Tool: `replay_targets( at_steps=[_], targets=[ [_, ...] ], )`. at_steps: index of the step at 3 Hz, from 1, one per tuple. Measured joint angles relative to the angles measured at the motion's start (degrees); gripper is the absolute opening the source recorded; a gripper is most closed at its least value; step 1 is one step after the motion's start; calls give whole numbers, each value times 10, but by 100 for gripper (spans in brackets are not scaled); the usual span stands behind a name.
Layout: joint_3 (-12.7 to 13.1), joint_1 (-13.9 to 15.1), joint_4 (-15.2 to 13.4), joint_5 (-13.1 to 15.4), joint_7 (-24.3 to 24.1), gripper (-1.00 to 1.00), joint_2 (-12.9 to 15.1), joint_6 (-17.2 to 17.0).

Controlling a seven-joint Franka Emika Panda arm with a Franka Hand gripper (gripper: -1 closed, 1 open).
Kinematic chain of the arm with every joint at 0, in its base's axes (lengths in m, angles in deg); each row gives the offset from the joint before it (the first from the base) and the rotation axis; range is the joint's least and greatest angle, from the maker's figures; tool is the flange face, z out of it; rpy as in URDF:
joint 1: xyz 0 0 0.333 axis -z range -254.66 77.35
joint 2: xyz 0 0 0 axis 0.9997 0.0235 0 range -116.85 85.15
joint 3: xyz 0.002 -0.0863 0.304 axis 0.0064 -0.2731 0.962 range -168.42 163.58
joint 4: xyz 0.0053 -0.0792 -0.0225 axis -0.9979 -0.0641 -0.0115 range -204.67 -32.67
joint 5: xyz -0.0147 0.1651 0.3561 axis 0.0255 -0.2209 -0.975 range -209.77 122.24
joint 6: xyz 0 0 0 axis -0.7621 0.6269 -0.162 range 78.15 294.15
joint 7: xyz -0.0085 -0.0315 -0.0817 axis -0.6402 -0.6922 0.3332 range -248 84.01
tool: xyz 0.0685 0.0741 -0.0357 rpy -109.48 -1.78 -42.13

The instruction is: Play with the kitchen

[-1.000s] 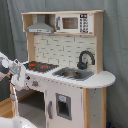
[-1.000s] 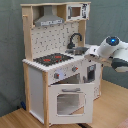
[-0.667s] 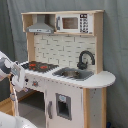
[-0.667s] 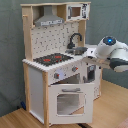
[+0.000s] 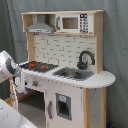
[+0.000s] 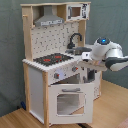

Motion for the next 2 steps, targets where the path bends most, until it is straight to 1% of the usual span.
replay_targets(
  at_steps=[1, 2],
  targets=[
    [0, 11, 11, 0, 32, 100, 49, 12],
    [1, 15, 17, 1, 70, 100, 99, 18]
  ],
)
